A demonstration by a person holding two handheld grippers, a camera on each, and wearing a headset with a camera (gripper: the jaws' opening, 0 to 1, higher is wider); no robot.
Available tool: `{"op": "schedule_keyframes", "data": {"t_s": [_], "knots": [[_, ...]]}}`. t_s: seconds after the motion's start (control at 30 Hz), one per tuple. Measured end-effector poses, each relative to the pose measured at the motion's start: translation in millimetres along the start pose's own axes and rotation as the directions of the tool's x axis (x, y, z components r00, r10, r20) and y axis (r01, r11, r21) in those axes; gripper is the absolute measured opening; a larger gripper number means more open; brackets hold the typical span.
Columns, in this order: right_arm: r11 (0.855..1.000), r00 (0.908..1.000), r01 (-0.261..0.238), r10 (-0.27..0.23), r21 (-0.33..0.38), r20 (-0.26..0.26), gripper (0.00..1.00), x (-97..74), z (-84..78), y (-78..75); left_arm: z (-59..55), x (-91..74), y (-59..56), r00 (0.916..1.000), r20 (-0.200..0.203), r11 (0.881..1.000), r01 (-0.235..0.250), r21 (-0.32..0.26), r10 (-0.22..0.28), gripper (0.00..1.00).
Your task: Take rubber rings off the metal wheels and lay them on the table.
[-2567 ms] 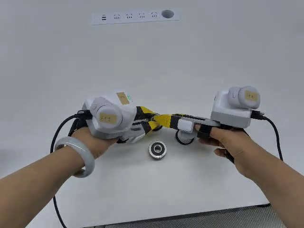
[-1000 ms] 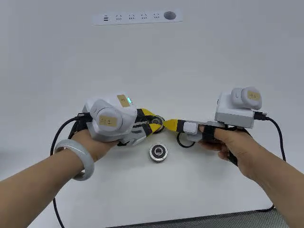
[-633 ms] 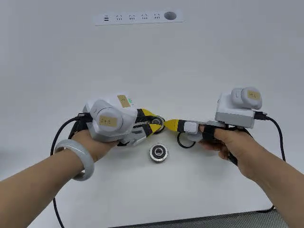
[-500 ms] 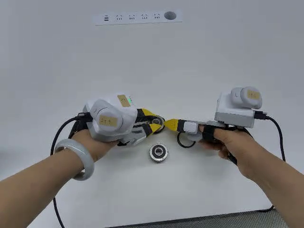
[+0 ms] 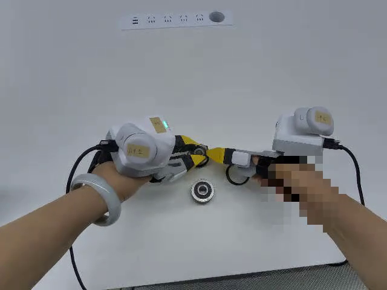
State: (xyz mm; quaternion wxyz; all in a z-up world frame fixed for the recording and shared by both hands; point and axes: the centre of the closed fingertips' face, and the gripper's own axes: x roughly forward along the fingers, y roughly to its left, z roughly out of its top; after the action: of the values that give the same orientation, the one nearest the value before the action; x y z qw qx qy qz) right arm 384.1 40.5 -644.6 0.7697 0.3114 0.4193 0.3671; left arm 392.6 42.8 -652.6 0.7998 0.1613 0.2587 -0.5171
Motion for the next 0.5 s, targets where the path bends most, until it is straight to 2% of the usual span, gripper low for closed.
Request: {"op": "schedule_keyframes", "data": {"t_s": [0.5], "knots": [[0.999, 0.9993, -0.038, 0.038, -0.004, -0.002, 0.01, -0.3, -0.4, 8.0, 0.2, 0.5, -0.1, 1.0, 0.002, 1.0, 0.005, 0.005, -0.005, 0.13]]}}
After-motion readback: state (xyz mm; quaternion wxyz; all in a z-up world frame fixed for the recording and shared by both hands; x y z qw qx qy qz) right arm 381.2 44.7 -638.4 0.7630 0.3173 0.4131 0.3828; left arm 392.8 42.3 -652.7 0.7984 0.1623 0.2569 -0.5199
